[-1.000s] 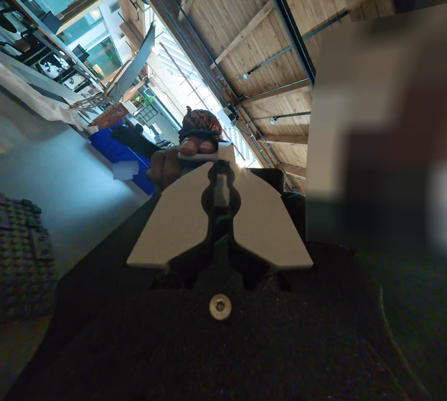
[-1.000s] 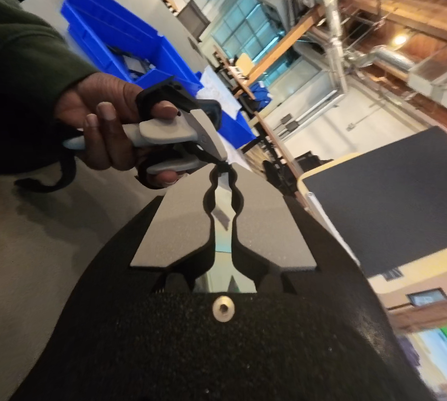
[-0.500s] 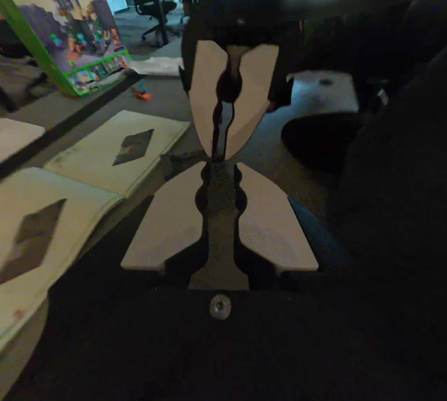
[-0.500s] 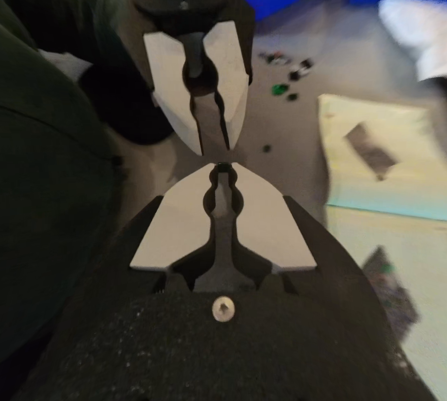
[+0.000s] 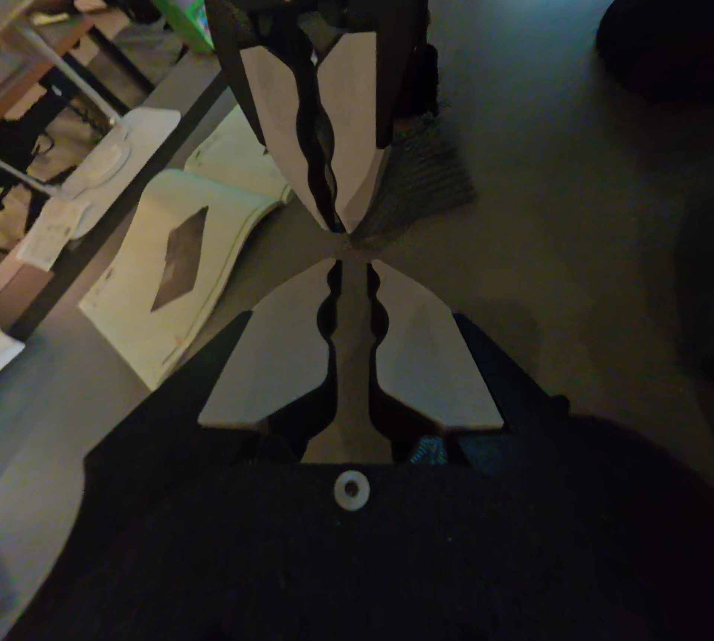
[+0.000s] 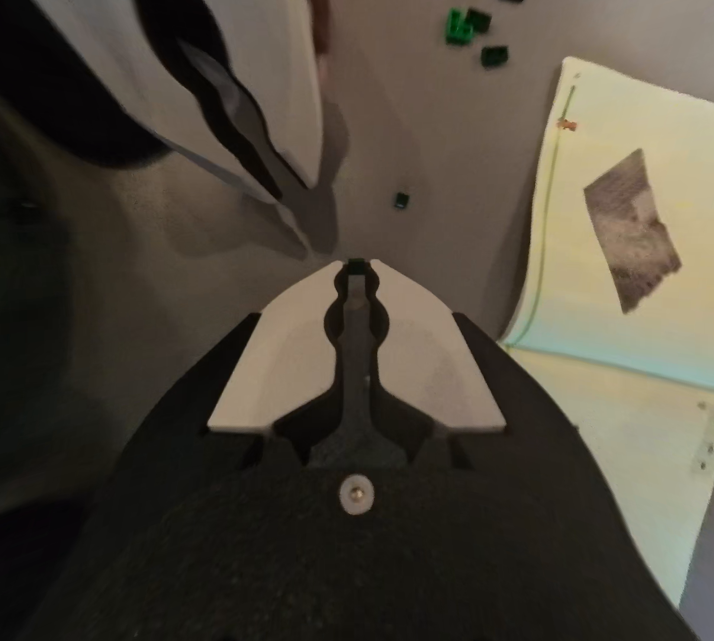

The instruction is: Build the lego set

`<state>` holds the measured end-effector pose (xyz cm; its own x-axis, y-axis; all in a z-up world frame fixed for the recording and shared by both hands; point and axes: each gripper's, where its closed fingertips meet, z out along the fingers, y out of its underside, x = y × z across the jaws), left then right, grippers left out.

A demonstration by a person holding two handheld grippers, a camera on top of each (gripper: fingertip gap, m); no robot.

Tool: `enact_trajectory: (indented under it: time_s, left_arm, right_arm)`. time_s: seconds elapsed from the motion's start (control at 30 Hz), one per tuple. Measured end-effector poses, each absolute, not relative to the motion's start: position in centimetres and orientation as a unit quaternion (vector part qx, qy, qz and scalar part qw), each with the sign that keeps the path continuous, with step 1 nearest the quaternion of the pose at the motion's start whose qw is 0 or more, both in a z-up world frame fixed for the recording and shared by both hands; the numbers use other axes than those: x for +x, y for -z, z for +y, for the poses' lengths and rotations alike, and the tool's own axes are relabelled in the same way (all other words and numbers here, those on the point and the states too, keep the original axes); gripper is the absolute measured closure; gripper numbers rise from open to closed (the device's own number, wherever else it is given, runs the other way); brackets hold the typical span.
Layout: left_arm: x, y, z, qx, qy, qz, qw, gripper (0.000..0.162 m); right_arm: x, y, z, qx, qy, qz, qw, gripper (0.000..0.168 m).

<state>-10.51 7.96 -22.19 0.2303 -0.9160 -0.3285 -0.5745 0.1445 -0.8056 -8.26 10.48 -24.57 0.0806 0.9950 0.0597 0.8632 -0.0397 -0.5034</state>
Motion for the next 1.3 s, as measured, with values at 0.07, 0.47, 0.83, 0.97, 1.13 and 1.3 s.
enact_trajectory:
  time_s: [0.07,0.47,0.83,0.97,1.13,1.3]
  left_arm:
    - [-11.4,22.9,8.3,-0.646,0.179,0.580,0.463,0.152]
    - [-13.2,24.8,9.2,-0.680,0.186,0.550,0.448,0.152]
    - [-13.1,25.4,9.3,-0.689,0.199,0.544,0.435,0.152]
    - [-13.4,24.9,9.6,-0.694,0.198,0.531,0.444,0.155]
    - [-14.7,22.9,10.5,-0.702,0.203,0.489,0.476,0.162]
    - [-19.5,19.7,11.8,-0.721,0.163,0.422,0.524,0.162]
  right_arm:
    - [-8.8,25.9,11.5,-0.704,-0.139,-0.669,0.192,0.161]
    - [-9.7,28.8,13.4,-0.699,-0.120,-0.689,0.150,0.153]
    - [-10.0,27.8,12.7,-0.680,-0.151,-0.693,0.184,0.135]
    - [-10.1,24.9,12.0,-0.678,-0.186,-0.666,0.249,0.135]
    - [-8.4,21.2,11.8,-0.697,-0.234,-0.576,0.358,0.142]
    - [-5.1,20.1,11.8,-0.722,-0.225,-0.496,0.427,0.161]
